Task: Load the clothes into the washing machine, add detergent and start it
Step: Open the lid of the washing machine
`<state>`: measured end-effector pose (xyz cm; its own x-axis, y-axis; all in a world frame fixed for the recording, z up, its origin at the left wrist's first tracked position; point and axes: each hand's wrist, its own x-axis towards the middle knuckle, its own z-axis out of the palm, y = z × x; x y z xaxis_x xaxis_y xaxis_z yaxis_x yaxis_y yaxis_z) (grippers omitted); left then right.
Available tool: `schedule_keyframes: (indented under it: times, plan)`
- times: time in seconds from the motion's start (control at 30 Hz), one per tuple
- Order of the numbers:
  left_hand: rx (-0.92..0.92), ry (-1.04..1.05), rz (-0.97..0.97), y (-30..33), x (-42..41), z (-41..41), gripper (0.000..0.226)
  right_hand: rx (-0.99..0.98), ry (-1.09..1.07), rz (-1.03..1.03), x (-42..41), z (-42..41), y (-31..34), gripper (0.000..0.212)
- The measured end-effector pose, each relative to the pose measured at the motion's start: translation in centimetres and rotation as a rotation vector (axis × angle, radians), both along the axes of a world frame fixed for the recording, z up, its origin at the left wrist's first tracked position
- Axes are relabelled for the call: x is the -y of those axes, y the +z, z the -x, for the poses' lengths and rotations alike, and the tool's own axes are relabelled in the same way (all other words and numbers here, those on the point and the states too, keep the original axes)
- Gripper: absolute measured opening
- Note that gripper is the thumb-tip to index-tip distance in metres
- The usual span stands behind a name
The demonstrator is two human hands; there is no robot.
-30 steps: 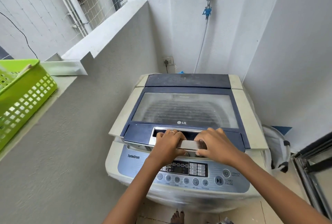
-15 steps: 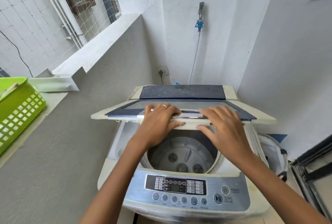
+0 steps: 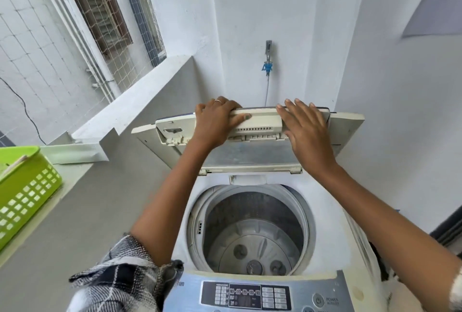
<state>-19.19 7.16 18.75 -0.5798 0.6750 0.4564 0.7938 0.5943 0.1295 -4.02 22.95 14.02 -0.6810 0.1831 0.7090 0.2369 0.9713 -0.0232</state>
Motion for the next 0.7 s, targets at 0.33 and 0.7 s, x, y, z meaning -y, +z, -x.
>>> schedule_keyframes:
  times: [0.33, 0.7]
  plan:
    - [-0.109, 0.043, -0.188, -3.8, -1.5, 1.0, 0.061, 0.086, -0.041, 0.015, -2.8, 3.9, 2.0, 0.076]
    - [-0.075, 0.087, 0.025, -2.3, -5.6, 6.5, 0.069, 0.239, -0.064, 0.1, -6.3, 9.3, 4.2, 0.071]
